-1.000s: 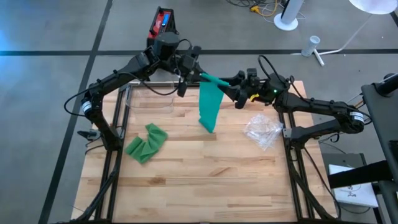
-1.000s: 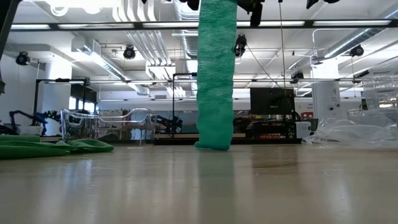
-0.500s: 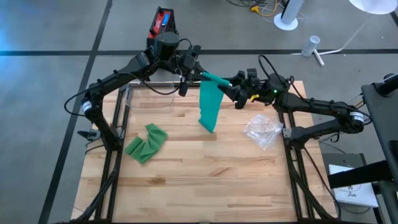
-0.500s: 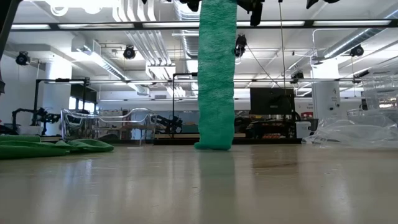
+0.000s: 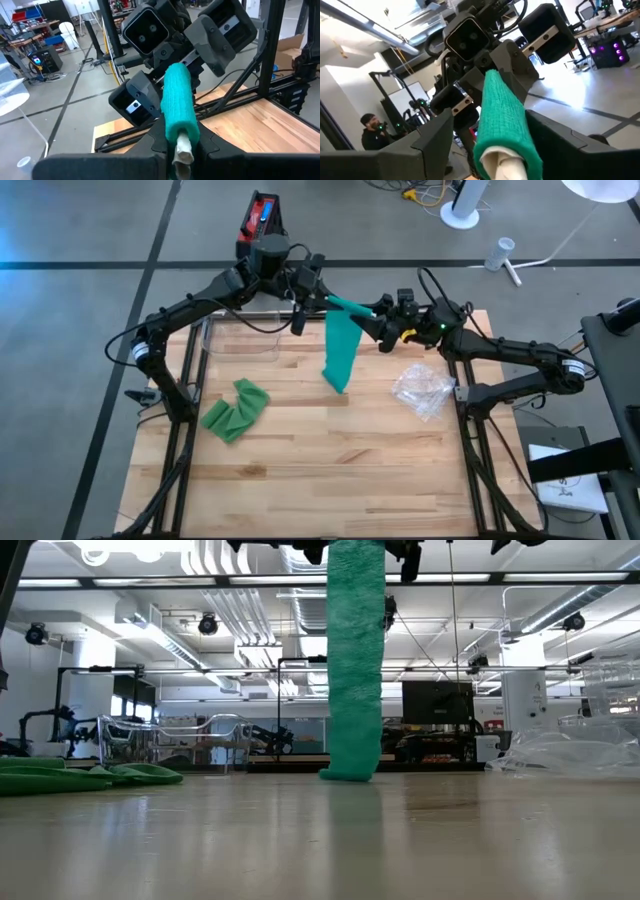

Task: Roll bandage
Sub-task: Roll the blue bandage

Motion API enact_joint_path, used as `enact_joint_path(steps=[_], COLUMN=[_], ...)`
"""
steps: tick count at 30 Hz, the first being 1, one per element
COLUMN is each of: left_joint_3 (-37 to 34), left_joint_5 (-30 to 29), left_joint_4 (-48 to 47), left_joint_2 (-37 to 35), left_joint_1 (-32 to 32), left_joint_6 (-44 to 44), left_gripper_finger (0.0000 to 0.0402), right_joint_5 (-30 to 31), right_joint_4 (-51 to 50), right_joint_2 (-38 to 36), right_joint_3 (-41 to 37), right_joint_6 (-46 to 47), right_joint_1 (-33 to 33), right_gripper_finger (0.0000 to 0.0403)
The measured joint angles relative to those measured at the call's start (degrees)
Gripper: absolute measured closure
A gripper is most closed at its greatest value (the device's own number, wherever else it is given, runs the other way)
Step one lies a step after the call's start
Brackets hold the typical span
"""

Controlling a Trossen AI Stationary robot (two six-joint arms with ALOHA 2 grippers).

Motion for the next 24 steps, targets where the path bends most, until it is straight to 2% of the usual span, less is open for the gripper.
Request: enact_joint_path(steps=[16,20,24], left_joint_3=[-0.04,-0.04,-0.04], left_joint_5=[0.05,0.12,0.15], left_joint_4=[-1.23,-1.43,-1.47], left_joint_2=[0.0,0.0,0.0], left_joint_1=[0.02,0.02,0.04], left_joint_6=[2.27,2.68,2.25], left_gripper_finger=[0.0373,0.0373,0.0375], right_joint_5=[0.1,0.25,0.58], right_joint_4=[-1.15,-1.24,-1.22], right_joint_2=[0.02,0.04,0.04], right_joint_3=[-0.03,-0.09,-0.09], right_joint_6=[1.6,0.88,-1.82], right_joint_1=[0.0,-0.02,-0.02], right_gripper_finger=[0.0223,0.0259,0.0313])
